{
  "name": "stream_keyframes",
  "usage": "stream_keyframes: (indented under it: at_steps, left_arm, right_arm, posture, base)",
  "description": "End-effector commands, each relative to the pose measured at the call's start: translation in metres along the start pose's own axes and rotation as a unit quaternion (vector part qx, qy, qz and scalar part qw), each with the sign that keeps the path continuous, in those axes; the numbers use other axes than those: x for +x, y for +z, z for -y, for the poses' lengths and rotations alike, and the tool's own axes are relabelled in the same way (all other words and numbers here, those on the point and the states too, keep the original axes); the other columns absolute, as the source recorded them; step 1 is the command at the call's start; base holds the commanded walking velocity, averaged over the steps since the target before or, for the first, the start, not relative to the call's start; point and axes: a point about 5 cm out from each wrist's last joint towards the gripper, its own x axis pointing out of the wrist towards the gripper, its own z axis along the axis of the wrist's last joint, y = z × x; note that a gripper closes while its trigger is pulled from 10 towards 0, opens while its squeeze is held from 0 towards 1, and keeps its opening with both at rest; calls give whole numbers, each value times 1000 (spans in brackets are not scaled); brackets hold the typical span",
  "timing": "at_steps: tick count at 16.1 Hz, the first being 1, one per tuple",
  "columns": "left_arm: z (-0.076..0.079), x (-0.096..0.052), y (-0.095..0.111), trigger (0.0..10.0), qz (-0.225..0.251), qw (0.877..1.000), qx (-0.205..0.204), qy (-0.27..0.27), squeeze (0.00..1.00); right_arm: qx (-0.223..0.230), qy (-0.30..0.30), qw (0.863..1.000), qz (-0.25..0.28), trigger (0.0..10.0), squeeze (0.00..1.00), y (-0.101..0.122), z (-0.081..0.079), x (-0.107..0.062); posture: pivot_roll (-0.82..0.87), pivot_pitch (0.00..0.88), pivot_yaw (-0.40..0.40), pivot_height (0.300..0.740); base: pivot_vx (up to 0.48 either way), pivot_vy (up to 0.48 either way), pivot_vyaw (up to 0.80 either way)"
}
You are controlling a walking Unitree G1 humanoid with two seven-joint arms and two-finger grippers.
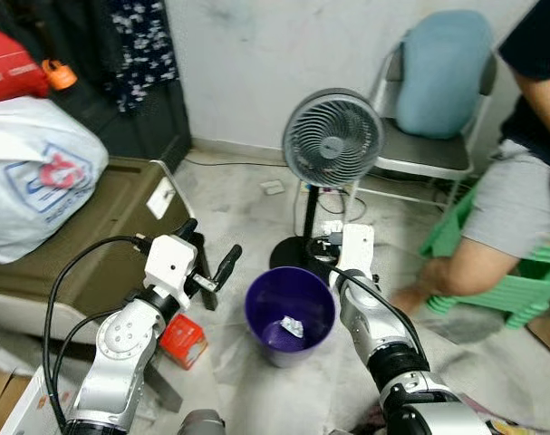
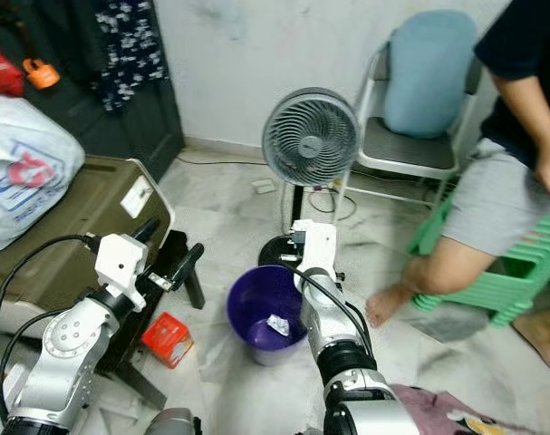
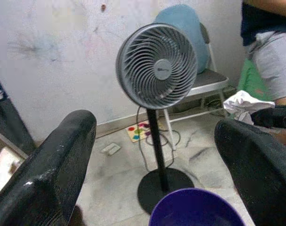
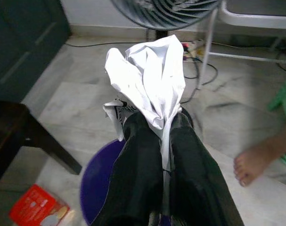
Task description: Clean up the room
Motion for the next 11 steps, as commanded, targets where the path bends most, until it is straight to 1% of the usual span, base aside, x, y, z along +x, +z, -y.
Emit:
stream_keyframes:
  at_steps: [1,7,10,11]
  left_arm:
    - [1,3,2,10000,1,1000,1,2,0]
    - [14,4,-1,10000,2,1000,-17,-8,0]
    - [17,5,0,10000,4,1000,-20,-7,0]
    - [18,5,0,10000,5,1000,-22,-8,0]
  right_arm:
    - [4,2,1000,10,10000,0,7,-2,2]
    - [0,8,1000,18,10000,0,8,-3,2]
    - [-2,7,1000,17,10000,0,6,-1,1]
    - [-2,7,1000,17,10000,0,6,0,0]
  posture:
    - [161,0,-10,740]
    - [145,0,-16,740]
    - [141,0,-18,740]
    - [139,0,-17,740]
  base:
    - [0,0,0]
    - [0,0,0]
    - [0,0,0]
    - [289,0,0]
